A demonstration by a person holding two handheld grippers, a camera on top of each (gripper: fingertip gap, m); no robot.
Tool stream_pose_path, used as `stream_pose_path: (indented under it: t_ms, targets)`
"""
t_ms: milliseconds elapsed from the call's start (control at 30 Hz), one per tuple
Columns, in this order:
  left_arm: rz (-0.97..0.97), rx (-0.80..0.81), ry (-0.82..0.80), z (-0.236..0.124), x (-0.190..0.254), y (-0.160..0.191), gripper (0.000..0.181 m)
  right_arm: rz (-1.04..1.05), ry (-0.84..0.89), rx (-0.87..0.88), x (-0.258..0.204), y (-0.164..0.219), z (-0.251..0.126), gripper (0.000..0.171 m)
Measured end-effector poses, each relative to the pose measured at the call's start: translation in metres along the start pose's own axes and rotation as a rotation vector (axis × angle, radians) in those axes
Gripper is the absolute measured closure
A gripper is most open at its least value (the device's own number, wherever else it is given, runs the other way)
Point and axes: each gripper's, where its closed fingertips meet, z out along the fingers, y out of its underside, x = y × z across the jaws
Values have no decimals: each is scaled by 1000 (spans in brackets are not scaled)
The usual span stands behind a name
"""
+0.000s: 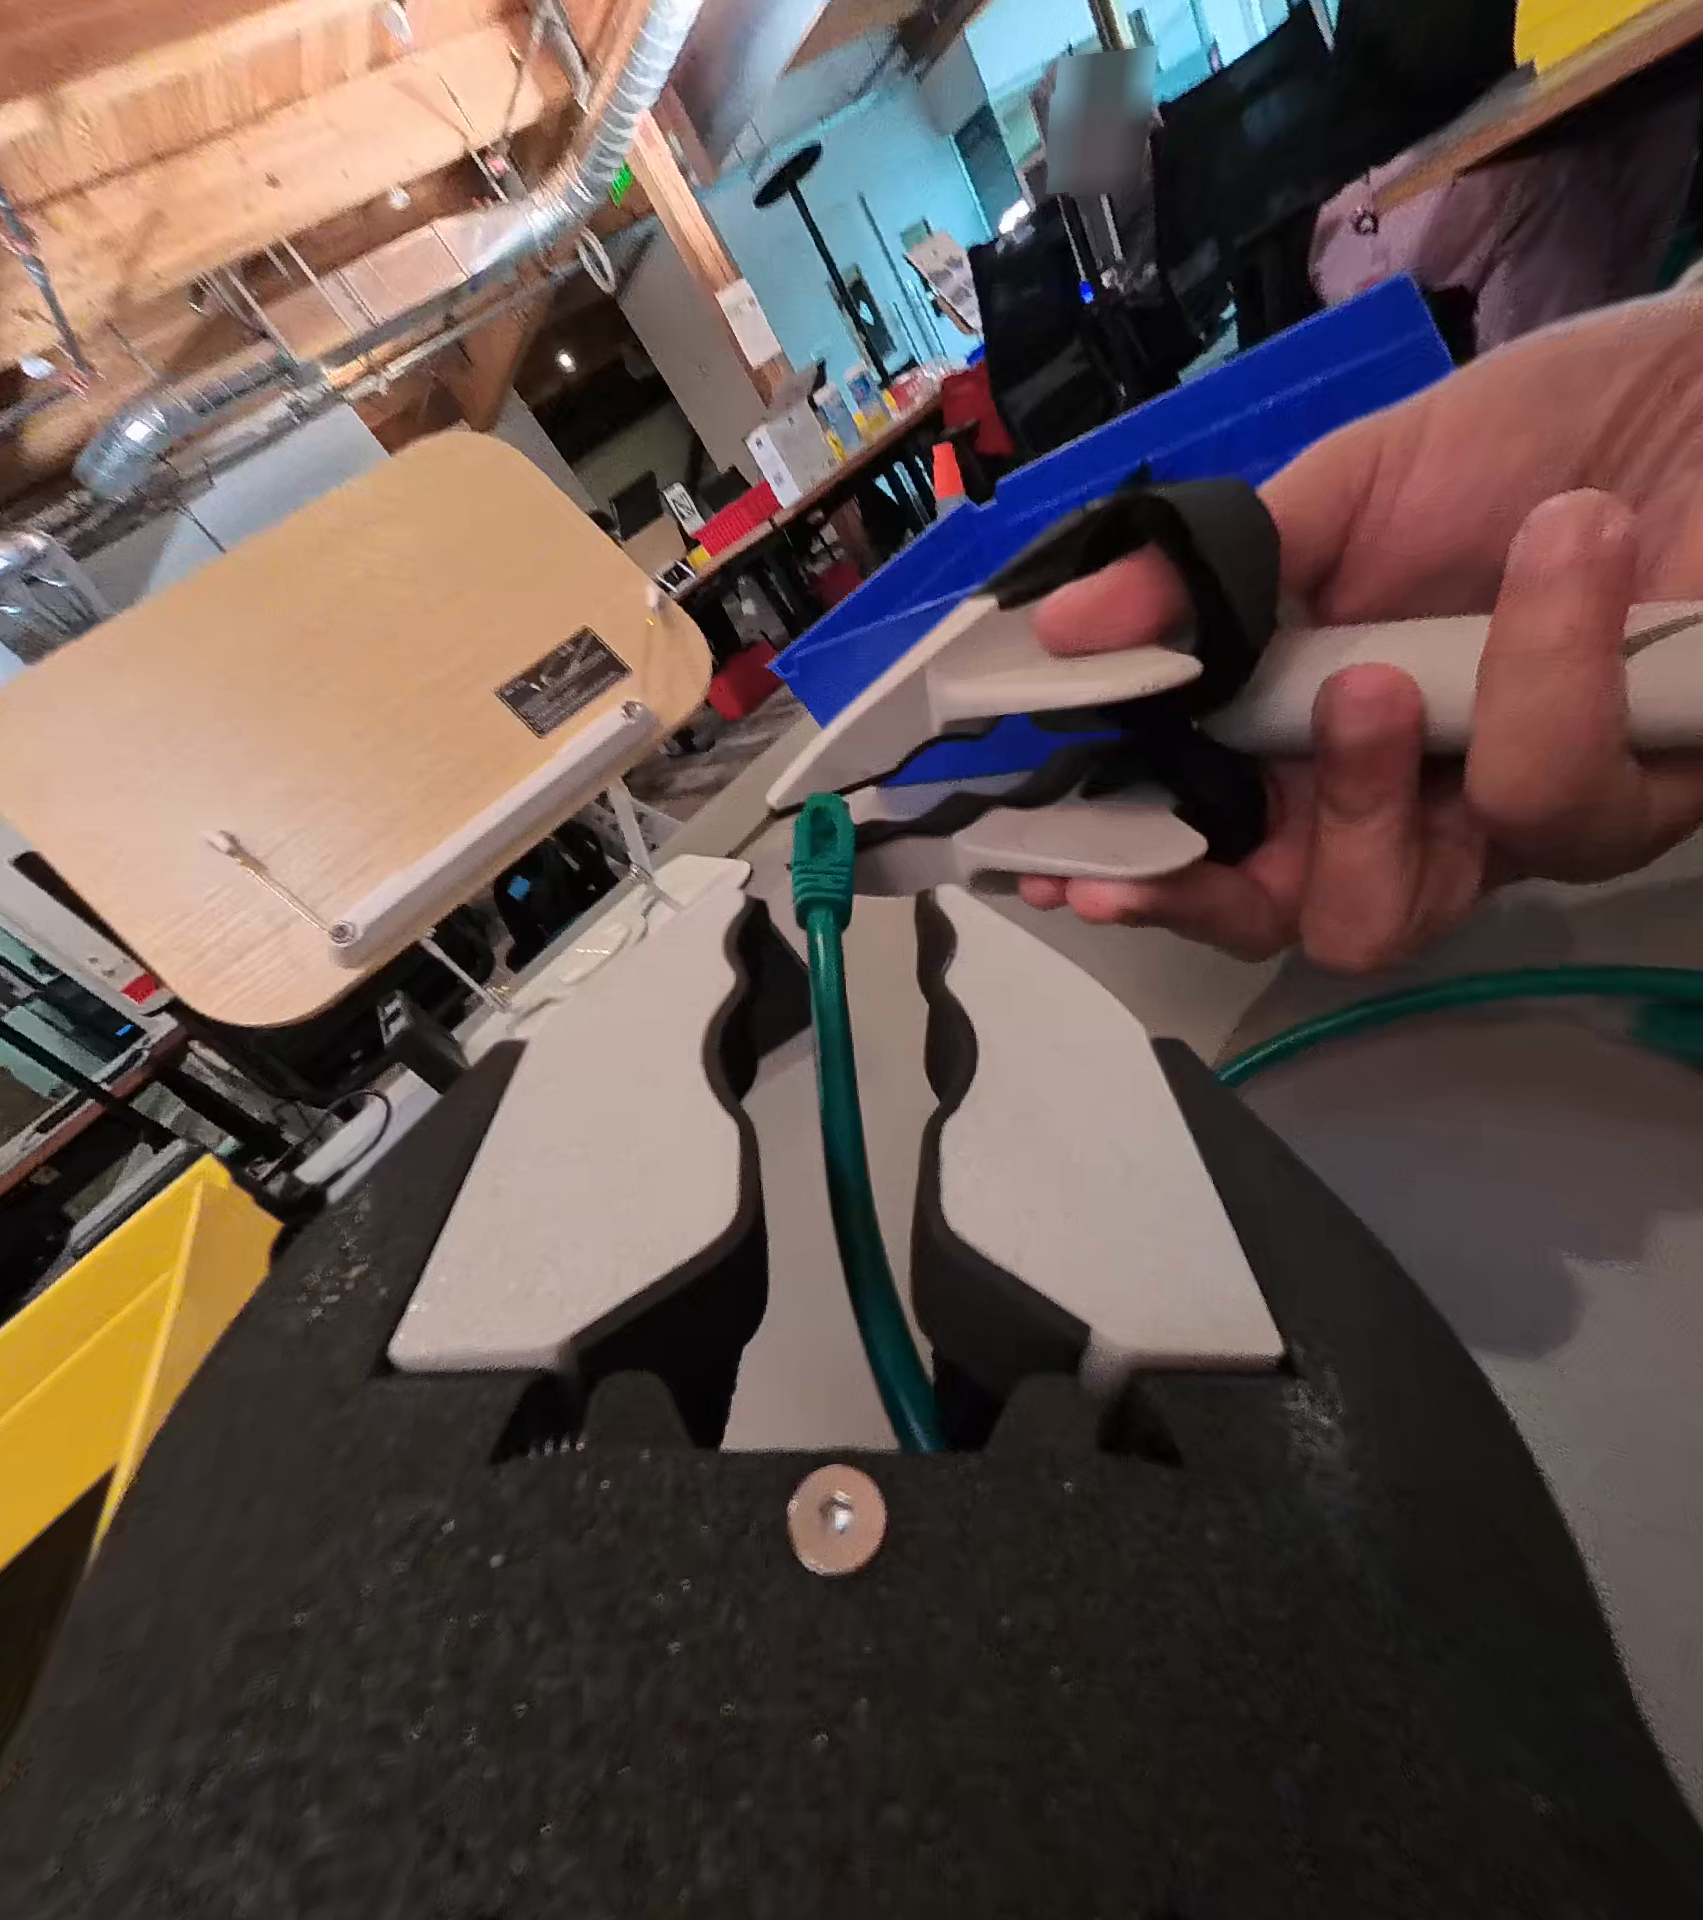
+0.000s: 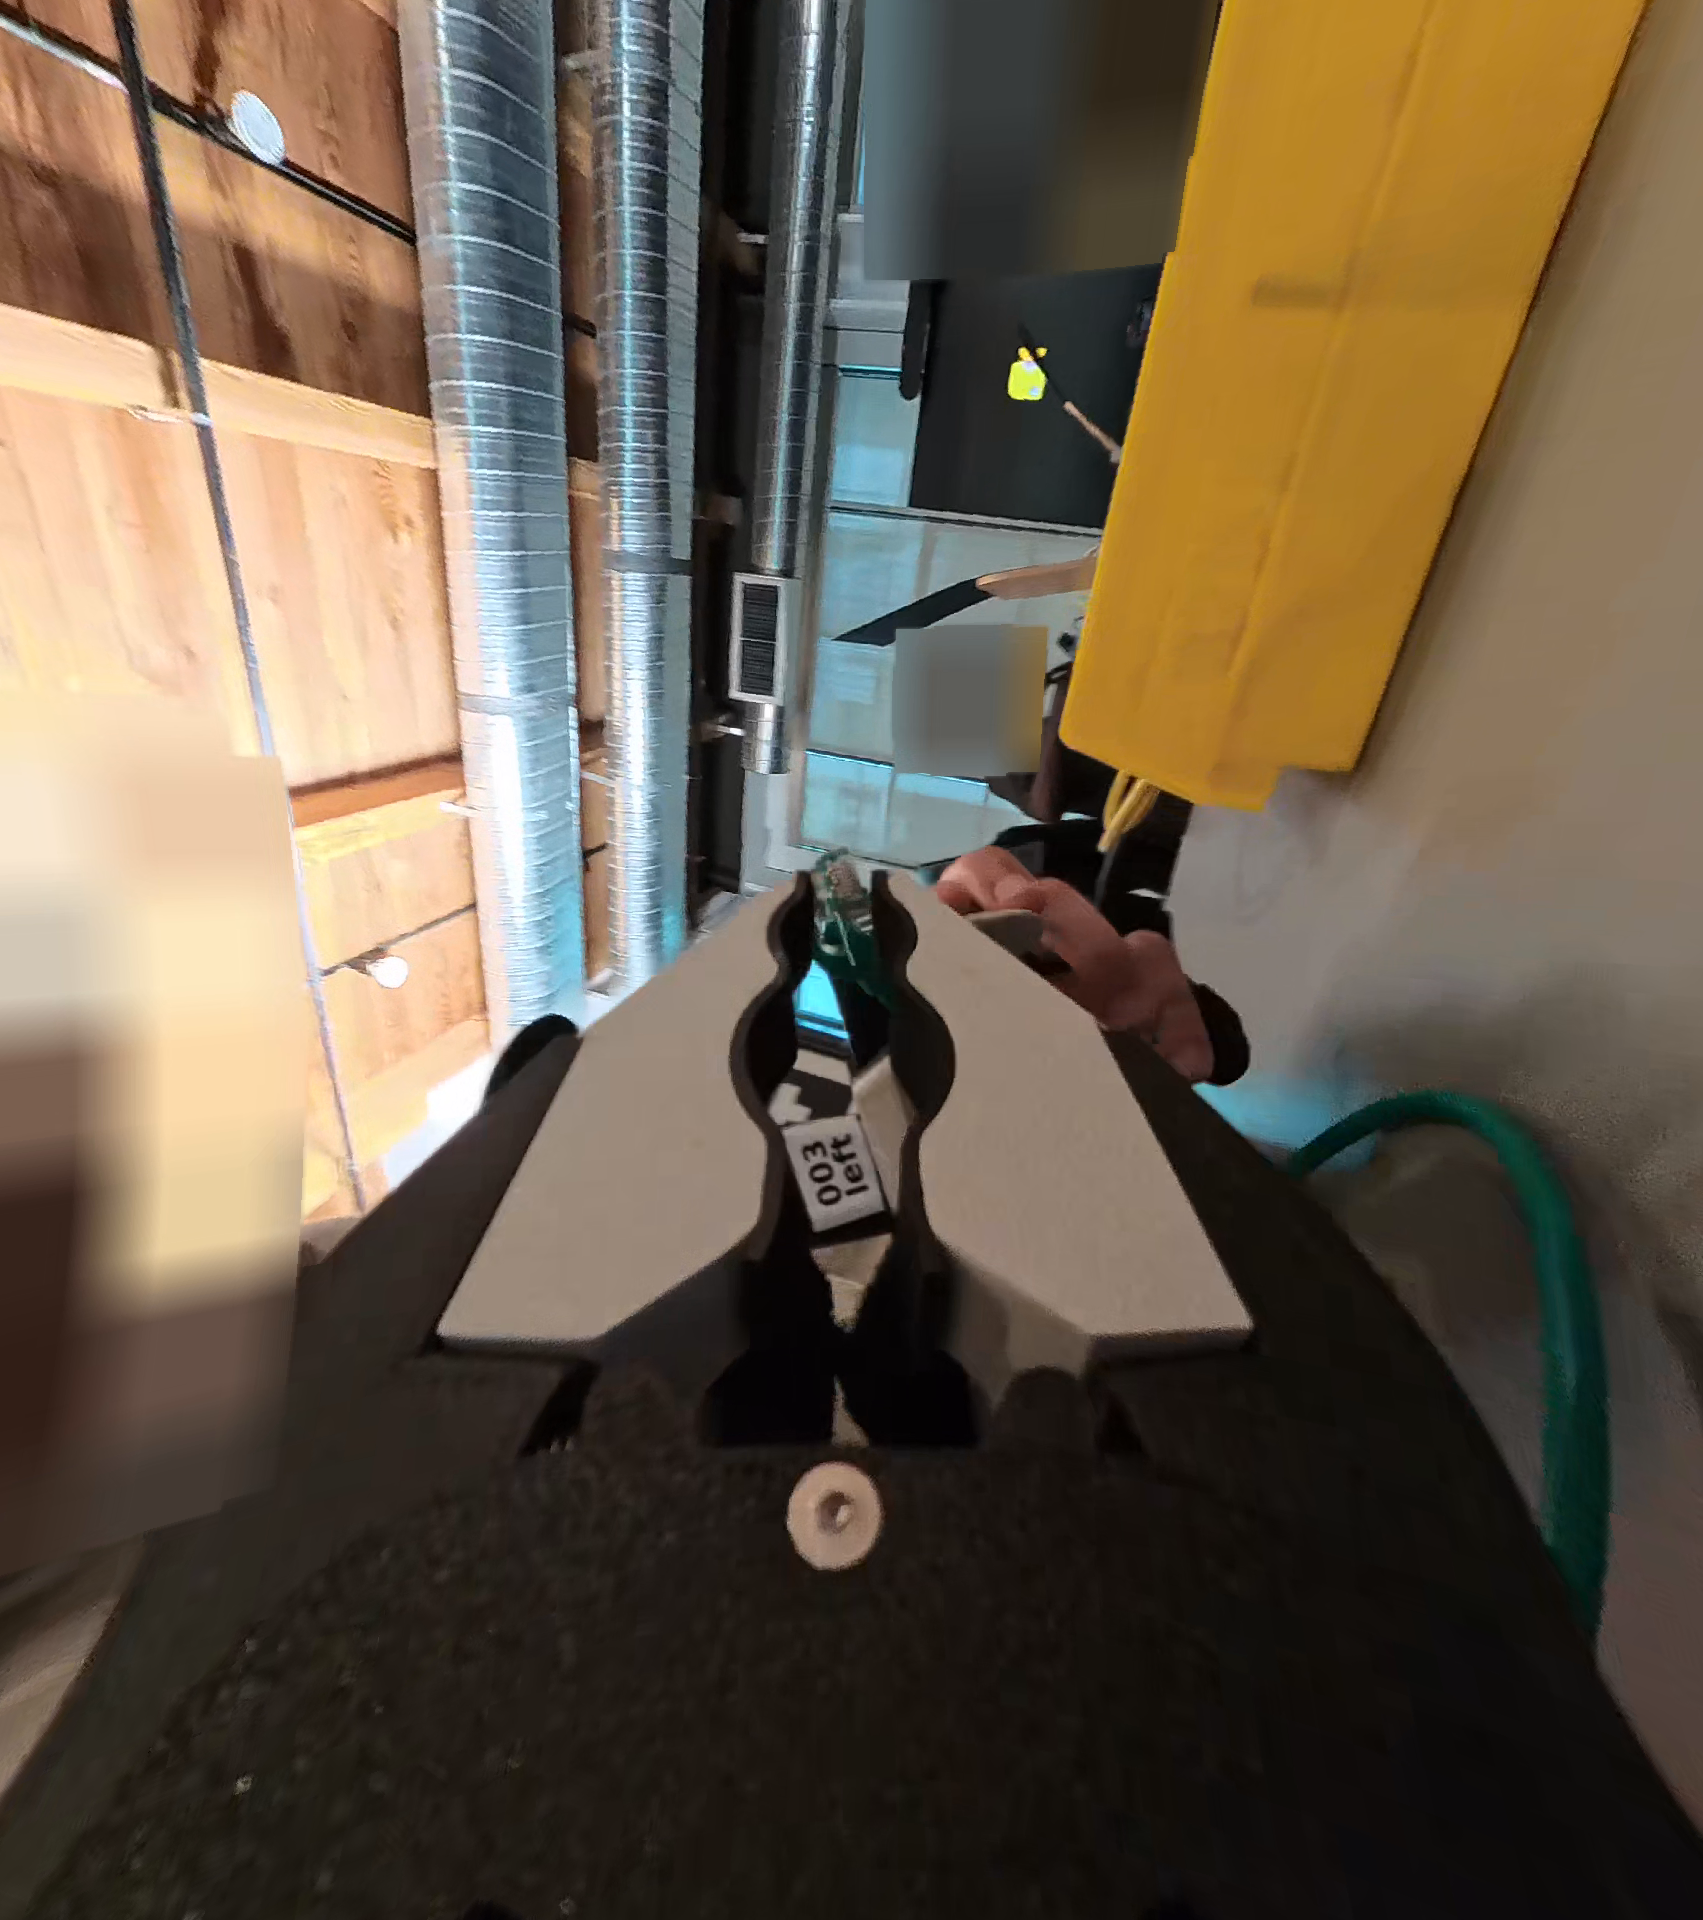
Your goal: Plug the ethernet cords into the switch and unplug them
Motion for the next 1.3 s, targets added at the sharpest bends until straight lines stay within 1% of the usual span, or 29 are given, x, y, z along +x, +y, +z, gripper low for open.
stream_pose_path:
  t_ms: [100,200,233,333,400,500,567,667,733,833,867,933,967,1000,1067,1100,1133,1167,1200,1233,1300]
  targets:
    - [3,9,4,-2,0,-1,161,94,-62,12,0,-1,-1,161]
    - [0,-4,-5,-3,-1,1,172,127,-83,5,0,-1,-2,161]
    - [-3,-11,-8,-3,-3,2,175,116,-73,2,0,-1,-2,161]
    - [-15,-34,4,-4,-4,4,176,81,-50,-10,2,-1,-1,161]
    - [-37,-78,27,-3,-4,10,176,25,-6,-12,8,-3,-2,161]
    - [-133,-125,63,-2,-6,18,176,-80,64,-45,16,-6,-2,160]
    - [-217,-168,92,-2,-6,26,176,-189,147,-95,22,-7,-4,158]
    - [-333,-239,90,-1,-11,38,176,-513,333,-133,28,-21,-7,153]
    - [-380,-289,86,-3,-16,49,176,-736,449,-141,28,-35,-11,135]
    - [-447,-323,70,-8,-24,60,176,-1035,659,-108,36,-71,-21,124]
    - [-467,-323,70,-9,-26,61,176,-1128,733,-94,41,-86,-24,119]
    - [-492,-311,76,-11,-28,60,176,-1332,885,-75,56,-118,-32,115]
    - [-492,-311,70,-11,-29,60,176,-1407,965,-64,64,-133,-37,116]
    - [-486,-310,69,-12,-30,59,176,-1412,1048,-57,69,-145,-41,118]
    - [-466,-300,71,-13,-29,58,176,-1441,1111,-99,76,-157,-41,119]
    - [-464,-294,73,-14,-29,57,176,-1410,1096,-140,79,-153,-37,120]
    - [-468,-289,71,-14,-30,57,176,-1347,1034,-200,79,-139,-28,120]
    - [-483,-282,72,-15,-30,56,176,-1312,906,-270,73,-118,-14,124]
    - [-510,-268,81,-15,-30,54,176,-1301,763,-313,62,-96,-2,123]
    - [-546,-239,93,-15,-30,51,176,-1293,667,-335,54,-77,4,124]
    - [-615,-167,113,-16,-32,42,176,-1228,556,-322,42,-54,7,127]
